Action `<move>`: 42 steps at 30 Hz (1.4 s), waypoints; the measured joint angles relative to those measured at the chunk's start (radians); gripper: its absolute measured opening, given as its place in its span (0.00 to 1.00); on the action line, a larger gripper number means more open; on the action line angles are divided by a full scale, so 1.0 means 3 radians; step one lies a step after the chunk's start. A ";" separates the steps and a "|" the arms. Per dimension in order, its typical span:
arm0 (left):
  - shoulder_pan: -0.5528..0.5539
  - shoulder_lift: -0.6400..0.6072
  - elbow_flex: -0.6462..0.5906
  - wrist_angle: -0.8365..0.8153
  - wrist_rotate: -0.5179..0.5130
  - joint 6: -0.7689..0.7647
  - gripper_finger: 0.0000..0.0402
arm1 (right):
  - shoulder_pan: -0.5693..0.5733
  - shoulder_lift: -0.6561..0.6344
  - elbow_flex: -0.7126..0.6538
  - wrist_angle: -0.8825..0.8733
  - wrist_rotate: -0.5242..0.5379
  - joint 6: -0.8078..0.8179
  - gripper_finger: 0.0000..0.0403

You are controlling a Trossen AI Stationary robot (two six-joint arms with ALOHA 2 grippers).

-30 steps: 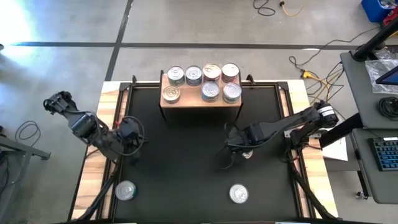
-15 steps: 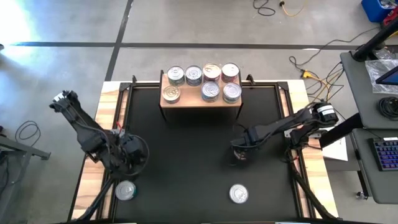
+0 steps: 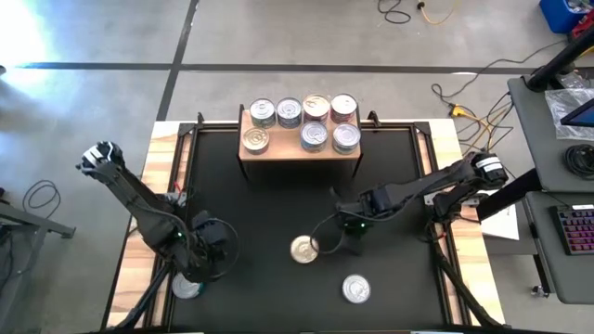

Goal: Stack canned seafood by type on shelf
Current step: Stack the blue-pink tuna can on top of the other blue-pink tuna can on the shelf

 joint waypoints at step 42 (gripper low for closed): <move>0.0820 0.0520 -0.1857 0.4714 0.0810 0.2726 0.88 | 0.0521 0.1679 0.1271 0.0655 -0.0440 0.0195 0.60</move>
